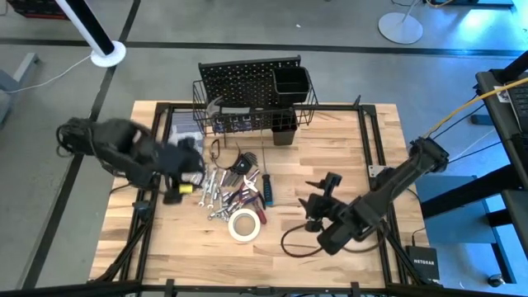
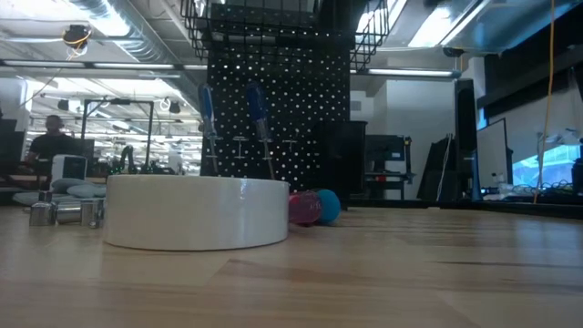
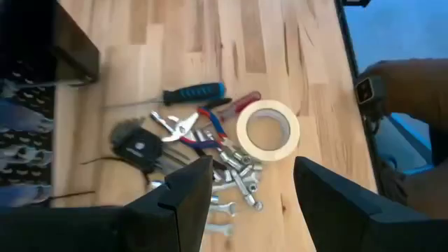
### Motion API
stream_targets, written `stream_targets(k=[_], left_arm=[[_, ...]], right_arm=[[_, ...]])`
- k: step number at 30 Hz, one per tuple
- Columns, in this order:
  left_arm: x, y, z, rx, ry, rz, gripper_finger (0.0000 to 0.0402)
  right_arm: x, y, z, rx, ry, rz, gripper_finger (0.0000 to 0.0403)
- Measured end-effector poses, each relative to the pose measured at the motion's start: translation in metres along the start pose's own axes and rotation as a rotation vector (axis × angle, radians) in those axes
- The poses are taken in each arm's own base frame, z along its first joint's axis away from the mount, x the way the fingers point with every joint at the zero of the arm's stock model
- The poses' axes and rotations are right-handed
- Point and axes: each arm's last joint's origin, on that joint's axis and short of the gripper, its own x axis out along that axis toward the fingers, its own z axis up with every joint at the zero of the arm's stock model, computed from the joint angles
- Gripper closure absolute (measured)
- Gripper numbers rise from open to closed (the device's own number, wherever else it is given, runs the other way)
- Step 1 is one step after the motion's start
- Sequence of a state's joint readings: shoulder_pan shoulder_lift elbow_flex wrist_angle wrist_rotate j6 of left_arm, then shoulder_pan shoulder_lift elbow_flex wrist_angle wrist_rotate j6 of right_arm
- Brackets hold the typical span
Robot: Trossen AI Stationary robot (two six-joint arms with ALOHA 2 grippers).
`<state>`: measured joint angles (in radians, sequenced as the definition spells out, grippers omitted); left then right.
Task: Hang tools onto peg board
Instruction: Put the black screwdriver into the bottom black bin on the pegboard
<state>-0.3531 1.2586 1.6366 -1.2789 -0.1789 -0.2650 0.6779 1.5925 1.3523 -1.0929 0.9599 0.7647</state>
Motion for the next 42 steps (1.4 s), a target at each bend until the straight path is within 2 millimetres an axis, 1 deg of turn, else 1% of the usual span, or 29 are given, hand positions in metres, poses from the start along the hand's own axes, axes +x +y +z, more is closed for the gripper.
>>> stream_targets(k=[4,8,10,13,17,20,23,26,30,35,38,42], left_arm=[[0.043,-0.014,-0.029,-0.031,-0.074,-0.04,0.021],[0.097,-0.021,-0.059,-0.037,-0.128,-0.063,0.021],[0.123,-0.019,-0.074,-0.037,-0.151,-0.029,0.021],[0.158,-0.01,-0.091,-0.064,-0.2,0.068,0.021],[0.194,0.006,-0.106,-0.06,-0.24,0.138,0.021],[0.217,0.018,-0.109,-0.05,-0.261,0.178,0.021],[0.237,0.029,-0.107,-0.016,-0.297,0.223,0.021],[0.26,0.04,-0.105,0.013,-0.314,0.264,0.021],[0.285,0.052,-0.1,0.047,-0.305,0.305,0.021],[0.315,0.057,-0.09,0.111,-0.276,0.3,0.021],[0.333,0.06,-0.086,0.194,-0.235,0.313,0.021],[0.349,0.059,-0.076,0.243,-0.231,0.323,0.021]], right_arm=[[0.034,0.019,-0.044,0.103,-0.01,0.003,0.0127],[0.073,0.029,-0.078,0.196,-0.011,0.108,0.0127],[0.092,0.028,-0.091,0.214,-0.025,0.175,0.0127],[0.116,0.019,-0.105,0.241,-0.08,0.242,0.0127],[0.139,0.0,-0.113,0.274,-0.177,0.274,0.0127],[0.15,-0.014,-0.114,0.326,-0.228,0.284,0.0127],[0.158,-0.023,-0.112,0.368,-0.243,0.282,0.0127],[0.163,-0.028,-0.111,0.379,-0.236,0.289,0.0127],[0.165,-0.03,-0.111,0.378,-0.226,0.282,0.0127],[0.165,-0.03,-0.111,0.379,-0.227,0.28,0.0127],[0.165,-0.03,-0.113,0.374,-0.214,0.279,0.0127],[0.166,-0.028,-0.116,0.358,-0.178,0.304,0.0127]])
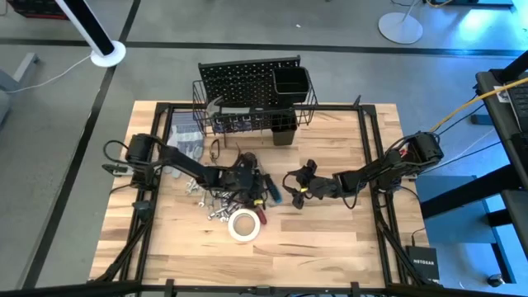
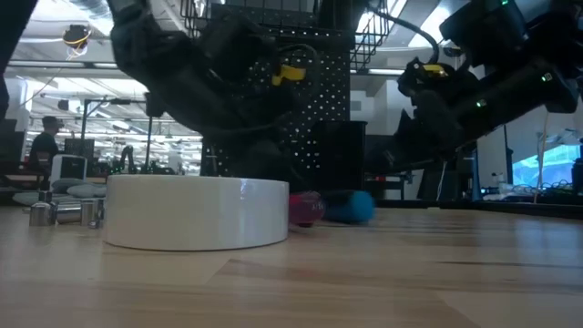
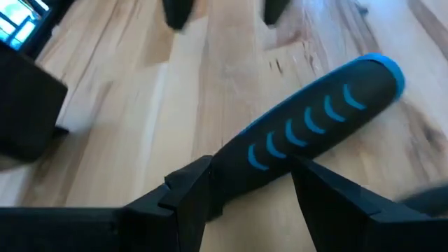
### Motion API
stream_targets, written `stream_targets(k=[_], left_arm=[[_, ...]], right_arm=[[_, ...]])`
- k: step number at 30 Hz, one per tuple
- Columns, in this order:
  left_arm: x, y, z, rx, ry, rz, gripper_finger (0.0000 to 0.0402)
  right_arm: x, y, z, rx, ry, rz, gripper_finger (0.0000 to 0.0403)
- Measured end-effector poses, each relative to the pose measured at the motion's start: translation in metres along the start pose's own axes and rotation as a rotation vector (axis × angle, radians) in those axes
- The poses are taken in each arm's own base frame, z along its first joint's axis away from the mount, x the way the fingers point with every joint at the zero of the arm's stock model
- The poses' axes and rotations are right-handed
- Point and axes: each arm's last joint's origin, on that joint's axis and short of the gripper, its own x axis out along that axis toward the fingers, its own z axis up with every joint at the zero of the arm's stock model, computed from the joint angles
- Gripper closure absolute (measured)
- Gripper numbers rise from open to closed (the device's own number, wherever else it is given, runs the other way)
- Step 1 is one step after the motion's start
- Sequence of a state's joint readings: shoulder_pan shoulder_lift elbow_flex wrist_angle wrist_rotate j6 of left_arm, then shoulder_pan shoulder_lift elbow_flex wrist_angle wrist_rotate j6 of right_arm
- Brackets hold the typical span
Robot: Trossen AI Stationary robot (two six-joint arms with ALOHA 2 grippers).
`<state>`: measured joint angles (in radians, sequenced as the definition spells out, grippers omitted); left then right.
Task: Hang tools onto peg board
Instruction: Put the black screwdriver into the bottom black bin on the pegboard
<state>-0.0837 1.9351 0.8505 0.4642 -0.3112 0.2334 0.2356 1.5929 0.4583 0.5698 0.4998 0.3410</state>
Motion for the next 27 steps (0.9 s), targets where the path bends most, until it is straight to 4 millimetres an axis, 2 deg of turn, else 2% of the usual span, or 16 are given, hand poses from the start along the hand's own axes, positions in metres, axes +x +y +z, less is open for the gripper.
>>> stream_targets(k=[5,9,12,15,21,27], left_arm=[[0.015,-0.002,0.017,-0.017,-0.031,0.006,0.021],[0.024,-0.002,0.023,0.076,-0.024,0.002,0.021],[0.026,-0.001,0.027,0.103,-0.029,-0.069,0.021],[0.03,0.005,0.027,0.055,-0.012,-0.161,0.021],[0.033,0.012,0.036,0.006,-0.012,-0.219,0.021],[0.032,0.004,0.04,0.0,-0.015,-0.22,0.021]], right_arm=[[0.0,-0.001,-0.008,0.013,0.096,0.029,0.0127],[-0.002,0.002,-0.009,0.037,0.123,0.084,0.0127],[-0.007,0.009,-0.01,0.046,0.124,0.123,0.0127],[-0.009,0.014,-0.014,0.085,0.151,0.157,0.0127],[-0.005,0.018,-0.028,0.174,0.176,0.087,0.0127],[0.003,0.019,-0.037,0.229,0.16,0.046,0.0127]])
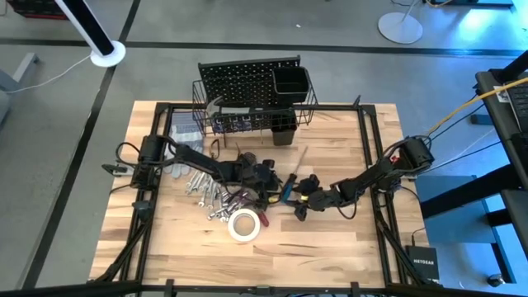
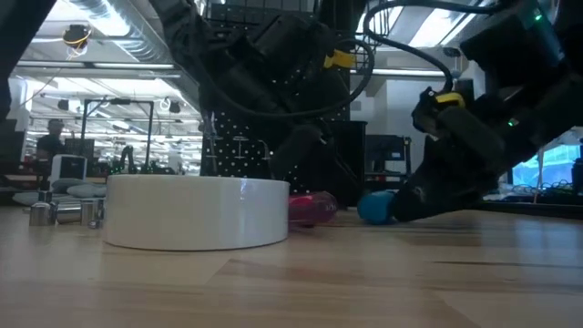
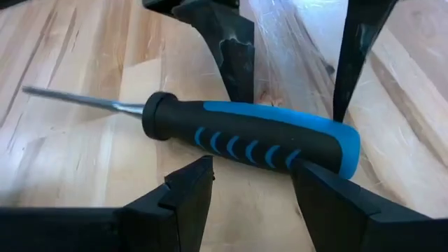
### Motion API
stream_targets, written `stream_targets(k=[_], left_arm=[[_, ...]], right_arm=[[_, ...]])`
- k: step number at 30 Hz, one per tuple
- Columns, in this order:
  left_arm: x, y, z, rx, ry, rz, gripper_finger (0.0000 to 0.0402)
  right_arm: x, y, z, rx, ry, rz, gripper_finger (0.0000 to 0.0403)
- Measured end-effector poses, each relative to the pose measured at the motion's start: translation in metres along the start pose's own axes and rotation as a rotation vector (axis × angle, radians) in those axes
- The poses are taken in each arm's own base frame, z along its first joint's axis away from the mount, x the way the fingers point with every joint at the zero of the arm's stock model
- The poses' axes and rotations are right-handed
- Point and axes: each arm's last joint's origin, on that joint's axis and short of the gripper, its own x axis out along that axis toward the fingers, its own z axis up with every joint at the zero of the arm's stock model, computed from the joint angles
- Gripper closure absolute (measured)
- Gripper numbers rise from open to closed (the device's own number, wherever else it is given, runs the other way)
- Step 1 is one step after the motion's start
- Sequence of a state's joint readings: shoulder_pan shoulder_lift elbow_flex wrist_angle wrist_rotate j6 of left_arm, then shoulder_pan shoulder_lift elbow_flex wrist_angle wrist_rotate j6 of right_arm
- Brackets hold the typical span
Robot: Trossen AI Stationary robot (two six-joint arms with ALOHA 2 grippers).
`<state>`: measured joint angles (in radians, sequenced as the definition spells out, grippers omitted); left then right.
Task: Hang tools onto peg board
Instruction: Put the black screwdriver into the bottom black bin on the pegboard
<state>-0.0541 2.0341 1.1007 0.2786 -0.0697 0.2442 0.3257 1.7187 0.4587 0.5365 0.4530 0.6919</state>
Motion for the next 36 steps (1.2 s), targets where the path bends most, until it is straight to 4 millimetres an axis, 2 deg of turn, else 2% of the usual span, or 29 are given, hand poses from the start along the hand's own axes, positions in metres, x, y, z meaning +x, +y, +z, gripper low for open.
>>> stream_targets(k=[5,13,16,22,26,28,33,36], left_arm=[[0.008,-0.011,-0.004,-0.04,0.001,-0.016,0.021],[0.012,-0.021,-0.002,-0.061,-0.059,-0.06,0.021],[0.014,-0.024,-0.003,-0.073,-0.08,-0.1,0.021],[0.028,-0.032,-0.01,-0.104,-0.116,-0.153,0.021],[0.031,-0.035,-0.003,-0.067,-0.11,-0.148,0.021],[0.024,-0.033,0.006,-0.016,-0.067,-0.126,0.021],[-0.008,-0.015,0.044,0.092,0.004,-0.049,0.021],[-0.018,-0.002,0.051,0.145,0.015,0.012,0.021]], right_arm=[[-0.007,-0.001,0.003,-0.104,0.057,0.012,0.0127],[-0.03,-0.016,0.009,-0.216,0.1,-0.186,0.0127],[-0.028,-0.016,0.011,-0.209,0.038,-0.231,0.0127],[-0.012,-0.017,0.012,-0.161,-0.05,-0.248,0.0127],[-0.007,-0.017,0.009,-0.176,-0.04,-0.232,0.0127],[-0.008,-0.017,0.01,-0.178,-0.031,-0.224,0.0127],[-0.012,-0.015,0.014,-0.195,-0.029,-0.199,0.0127],[-0.012,-0.014,0.014,-0.193,-0.017,-0.178,0.0127]])
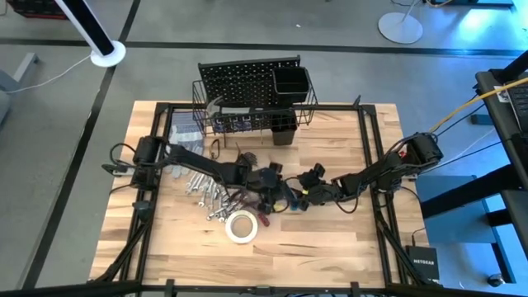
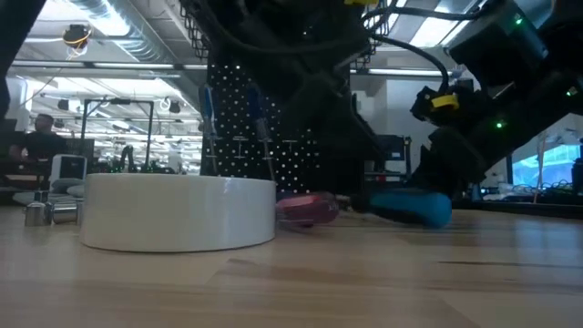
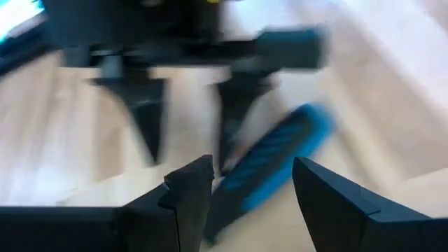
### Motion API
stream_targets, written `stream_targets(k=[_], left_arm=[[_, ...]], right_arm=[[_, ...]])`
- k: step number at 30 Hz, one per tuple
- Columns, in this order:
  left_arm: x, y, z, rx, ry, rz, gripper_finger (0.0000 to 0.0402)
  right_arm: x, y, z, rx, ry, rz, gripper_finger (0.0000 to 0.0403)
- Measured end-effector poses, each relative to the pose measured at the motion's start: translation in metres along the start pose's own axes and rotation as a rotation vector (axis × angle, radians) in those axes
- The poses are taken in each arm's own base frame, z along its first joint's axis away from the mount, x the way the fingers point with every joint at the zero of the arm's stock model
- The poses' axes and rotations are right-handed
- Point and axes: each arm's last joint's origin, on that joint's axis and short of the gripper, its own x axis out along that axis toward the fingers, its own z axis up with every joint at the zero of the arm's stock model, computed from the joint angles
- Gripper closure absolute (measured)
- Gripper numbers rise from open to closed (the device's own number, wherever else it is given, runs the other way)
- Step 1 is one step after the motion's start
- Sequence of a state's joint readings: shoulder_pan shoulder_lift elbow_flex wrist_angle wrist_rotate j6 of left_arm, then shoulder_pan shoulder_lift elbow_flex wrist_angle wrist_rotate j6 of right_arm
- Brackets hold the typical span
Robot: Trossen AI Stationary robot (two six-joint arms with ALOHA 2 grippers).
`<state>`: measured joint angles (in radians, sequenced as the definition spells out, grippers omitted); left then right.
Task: Hang tools onto peg board
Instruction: Put the black screwdriver into the bottom black bin on the pegboard
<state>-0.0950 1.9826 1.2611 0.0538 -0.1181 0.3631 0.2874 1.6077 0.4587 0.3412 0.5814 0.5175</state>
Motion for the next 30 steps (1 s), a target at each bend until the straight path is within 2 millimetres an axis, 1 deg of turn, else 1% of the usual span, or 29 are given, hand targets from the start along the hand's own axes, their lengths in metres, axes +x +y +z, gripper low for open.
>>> stream_targets(k=[3,5,6,8,10,14,17,20,23,25,30], left_arm=[[-0.001,0.014,-0.004,0.025,0.008,0.028,0.021],[0.001,0.023,-0.01,0.028,0.018,0.016,0.021],[0.004,0.027,-0.015,0.029,0.029,-0.008,0.021],[0.013,0.029,-0.029,0.041,0.052,-0.074,0.021],[0.022,0.029,-0.039,0.064,0.058,-0.128,0.021],[0.034,0.022,-0.046,0.195,0.047,-0.152,0.021],[0.039,0.016,-0.049,0.258,0.048,-0.17,0.021],[0.042,0.012,-0.05,0.264,0.054,-0.171,0.021],[0.042,0.011,-0.051,0.234,0.063,-0.174,0.0212],[0.042,0.011,-0.051,0.214,0.067,-0.174,0.0223],[0.042,0.011,-0.052,0.199,0.076,-0.181,0.0273]], right_arm=[[0.0,0.001,0.0,-0.001,0.013,0.023,0.0127],[0.0,0.001,-0.001,0.0,0.021,0.039,0.0127],[0.0,0.001,-0.001,0.0,0.026,0.046,0.0127],[0.0,0.002,-0.001,-0.003,0.029,0.05,0.0127],[0.0,0.002,-0.001,-0.003,0.03,0.052,0.0127],[0.0,0.002,-0.001,-0.004,0.033,0.06,0.0127],[0.0,0.002,-0.001,-0.016,0.039,0.068,0.0127],[0.0,0.002,-0.001,-0.02,0.036,0.07,0.0127],[0.0,0.002,-0.001,-0.025,0.036,0.069,0.0127],[0.0,0.002,-0.001,-0.028,0.035,0.068,0.0127],[-0.003,0.001,0.0,-0.032,0.04,0.063,0.0127]])
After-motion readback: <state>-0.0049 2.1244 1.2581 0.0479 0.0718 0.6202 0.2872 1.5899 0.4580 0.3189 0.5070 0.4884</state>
